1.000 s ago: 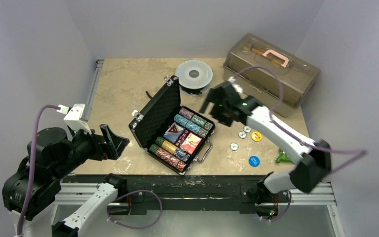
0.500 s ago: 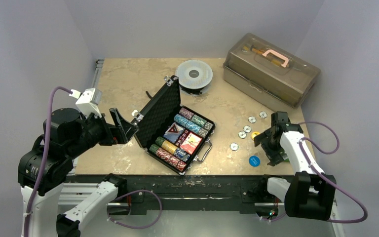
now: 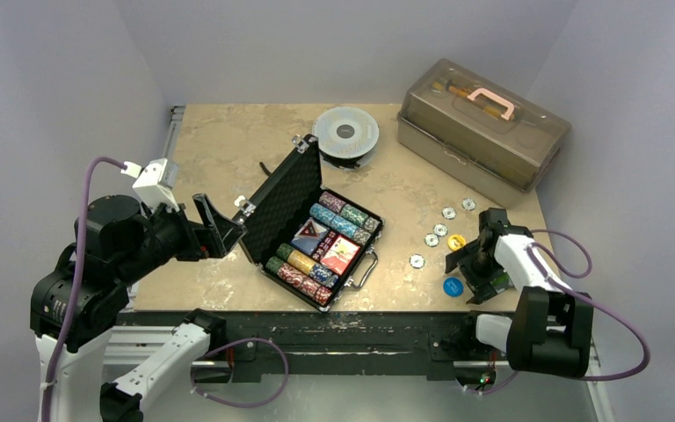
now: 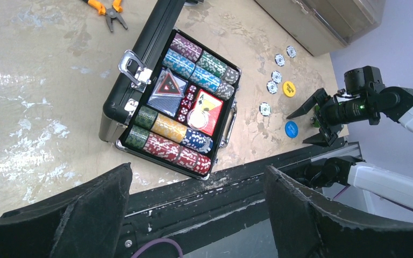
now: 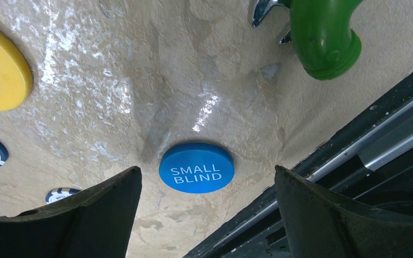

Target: Pack up texas hold em set

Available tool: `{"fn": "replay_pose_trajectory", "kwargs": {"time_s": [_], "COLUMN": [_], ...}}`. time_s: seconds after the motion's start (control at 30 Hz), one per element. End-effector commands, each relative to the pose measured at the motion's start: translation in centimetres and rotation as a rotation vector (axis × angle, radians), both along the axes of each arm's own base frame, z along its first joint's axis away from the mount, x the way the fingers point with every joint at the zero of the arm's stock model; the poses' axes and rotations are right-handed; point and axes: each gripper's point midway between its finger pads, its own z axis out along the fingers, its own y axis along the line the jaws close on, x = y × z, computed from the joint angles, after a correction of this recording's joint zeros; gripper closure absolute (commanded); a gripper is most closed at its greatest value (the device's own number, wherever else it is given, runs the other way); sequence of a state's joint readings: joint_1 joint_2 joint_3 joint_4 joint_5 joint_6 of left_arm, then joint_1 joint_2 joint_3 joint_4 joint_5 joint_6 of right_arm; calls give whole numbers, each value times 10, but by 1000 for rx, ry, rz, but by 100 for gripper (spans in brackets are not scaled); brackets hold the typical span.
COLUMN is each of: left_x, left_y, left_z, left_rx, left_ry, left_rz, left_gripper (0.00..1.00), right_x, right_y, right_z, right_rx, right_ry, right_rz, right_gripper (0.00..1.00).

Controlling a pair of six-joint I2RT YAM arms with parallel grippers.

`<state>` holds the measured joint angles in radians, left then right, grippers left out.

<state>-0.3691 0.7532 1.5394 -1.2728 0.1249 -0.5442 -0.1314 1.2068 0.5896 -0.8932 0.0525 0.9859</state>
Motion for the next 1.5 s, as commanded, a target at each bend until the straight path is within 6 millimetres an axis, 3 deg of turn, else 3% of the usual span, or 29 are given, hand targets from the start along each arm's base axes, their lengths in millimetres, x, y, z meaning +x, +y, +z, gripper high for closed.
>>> {"fn": "replay_pose_trajectory", "kwargs": {"time_s": [0.0, 0.4, 0.57, 0.83, 1.47], "left_x": [3, 0, -1, -2, -7], "left_y": [-7, -6, -5, -5, -3], "left_z": [6, 4, 3, 2, 2], "left_rx": [-43, -45, -41, -37, -47], "left_ry": [-10, -4, -4, -6, -13], "left_rz": [-13, -9, -10, -10, -6], "left_gripper": [12, 13, 13, 13, 13], "right_x": [15, 19, 17, 7, 10], "right_y": [-2, 11, 13, 16, 8], "right_z": [1, -11, -12, -18, -20], "right_rx": [4, 69, 78, 87, 42], "right_ry": [-34, -42, -53, -69, -24], "right_rz": [6, -52, -69, -101, -72], "right_gripper": [17, 24, 32, 32, 40]}}
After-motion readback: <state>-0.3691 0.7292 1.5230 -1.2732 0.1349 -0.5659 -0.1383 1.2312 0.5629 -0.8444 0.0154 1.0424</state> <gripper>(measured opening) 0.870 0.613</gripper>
